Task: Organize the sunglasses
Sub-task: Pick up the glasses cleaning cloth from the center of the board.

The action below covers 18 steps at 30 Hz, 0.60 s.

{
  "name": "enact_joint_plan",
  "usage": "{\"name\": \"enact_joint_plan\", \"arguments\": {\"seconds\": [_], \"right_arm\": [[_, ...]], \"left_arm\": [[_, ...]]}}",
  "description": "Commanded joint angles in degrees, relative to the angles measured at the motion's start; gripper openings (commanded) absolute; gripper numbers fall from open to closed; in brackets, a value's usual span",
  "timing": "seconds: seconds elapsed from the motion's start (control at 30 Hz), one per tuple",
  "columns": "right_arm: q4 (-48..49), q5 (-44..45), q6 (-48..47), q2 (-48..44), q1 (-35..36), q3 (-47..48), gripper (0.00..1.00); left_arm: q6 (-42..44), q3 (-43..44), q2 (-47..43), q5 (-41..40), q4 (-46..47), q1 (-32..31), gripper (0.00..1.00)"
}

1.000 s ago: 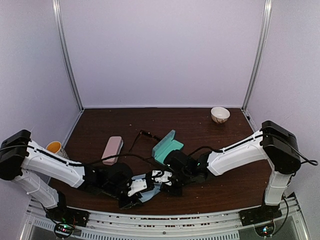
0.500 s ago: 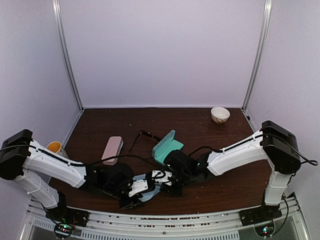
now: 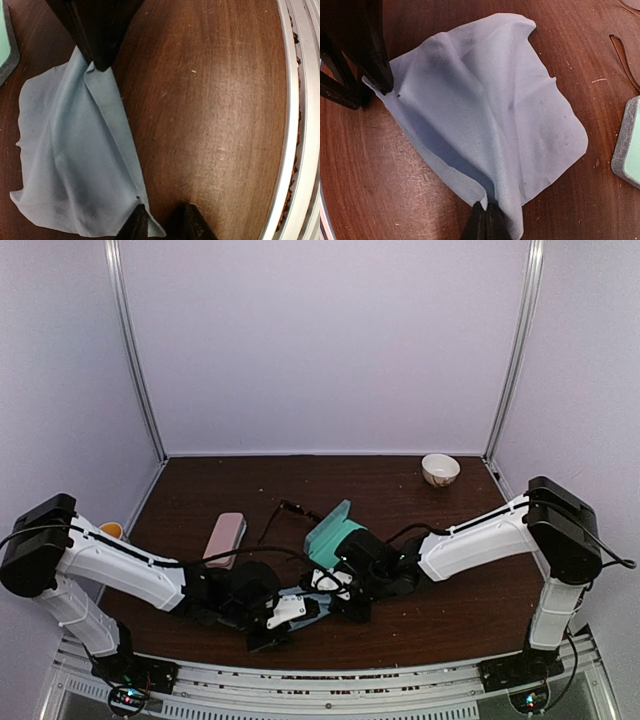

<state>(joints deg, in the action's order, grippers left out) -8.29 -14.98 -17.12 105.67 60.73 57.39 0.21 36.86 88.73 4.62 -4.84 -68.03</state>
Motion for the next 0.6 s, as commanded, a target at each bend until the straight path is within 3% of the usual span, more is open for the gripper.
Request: {"name": "enact_joint_plan", "arguments": {"seconds": [0.0,0.4,0.57], "right_arm": [[-7.5,2.6,0.4,1.2,-0.5,-2.4,0.00],[-7.0,-0.1,0.9,0.7,-0.4,-2.4,0.00],[-7.1,-1.3,1.7,0.1,0.0,-2.7,0.00]], "left_arm": [[1.6,0.9,1.3,-1.8,-1.5,-0.1,0.25],[1.6,0.6,1.2,-4.5,-0.5,0.0,0.01],[0.4,0.9,-0.4,-3.5,-1.8,0.0,0.00]]}}
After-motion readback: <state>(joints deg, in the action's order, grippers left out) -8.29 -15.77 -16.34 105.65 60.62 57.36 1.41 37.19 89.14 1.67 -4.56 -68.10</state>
